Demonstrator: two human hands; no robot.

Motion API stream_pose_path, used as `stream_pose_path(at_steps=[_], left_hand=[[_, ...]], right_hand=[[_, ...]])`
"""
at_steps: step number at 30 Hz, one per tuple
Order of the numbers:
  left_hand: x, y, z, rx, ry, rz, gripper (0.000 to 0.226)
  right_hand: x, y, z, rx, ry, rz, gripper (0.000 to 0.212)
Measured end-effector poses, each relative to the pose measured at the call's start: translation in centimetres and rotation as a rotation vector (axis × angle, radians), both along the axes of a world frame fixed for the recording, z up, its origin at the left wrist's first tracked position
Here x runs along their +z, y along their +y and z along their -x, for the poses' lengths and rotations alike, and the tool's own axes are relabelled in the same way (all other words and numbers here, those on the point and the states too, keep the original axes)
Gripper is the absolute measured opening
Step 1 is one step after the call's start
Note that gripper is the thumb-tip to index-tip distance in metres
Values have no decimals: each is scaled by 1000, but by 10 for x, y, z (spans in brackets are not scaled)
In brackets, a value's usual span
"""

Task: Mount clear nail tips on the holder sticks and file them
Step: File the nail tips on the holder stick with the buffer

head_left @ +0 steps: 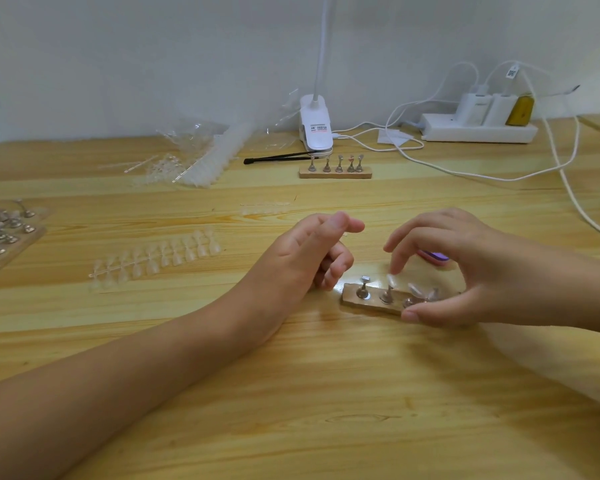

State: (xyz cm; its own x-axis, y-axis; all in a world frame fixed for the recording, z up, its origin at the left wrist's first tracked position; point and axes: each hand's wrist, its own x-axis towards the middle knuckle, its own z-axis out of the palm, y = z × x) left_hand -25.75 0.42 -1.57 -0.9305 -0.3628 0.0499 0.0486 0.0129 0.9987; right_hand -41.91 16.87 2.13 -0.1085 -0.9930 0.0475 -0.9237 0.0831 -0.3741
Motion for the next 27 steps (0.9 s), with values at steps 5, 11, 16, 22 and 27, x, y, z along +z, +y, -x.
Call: stream_pose_path(at_steps=[5,11,16,22,27], left_hand=[[-2,0,0,-29,28,-21,46],[-1,1,-1,-47,22,-13,40],[1,2,-1,-43,15,-15,36],[2,4,-1,-54,12,-2,35],[2,4,-1,-64,12,2,36]], right_hand=[[-1,-1,-4,38,-12,-9,14],[-1,0,-10,26,131,15,15],[2,2,-11,28,214,20,17],[3,1,-14,-12,259,-11,17],[4,2,-11,-61,336,-64,25]])
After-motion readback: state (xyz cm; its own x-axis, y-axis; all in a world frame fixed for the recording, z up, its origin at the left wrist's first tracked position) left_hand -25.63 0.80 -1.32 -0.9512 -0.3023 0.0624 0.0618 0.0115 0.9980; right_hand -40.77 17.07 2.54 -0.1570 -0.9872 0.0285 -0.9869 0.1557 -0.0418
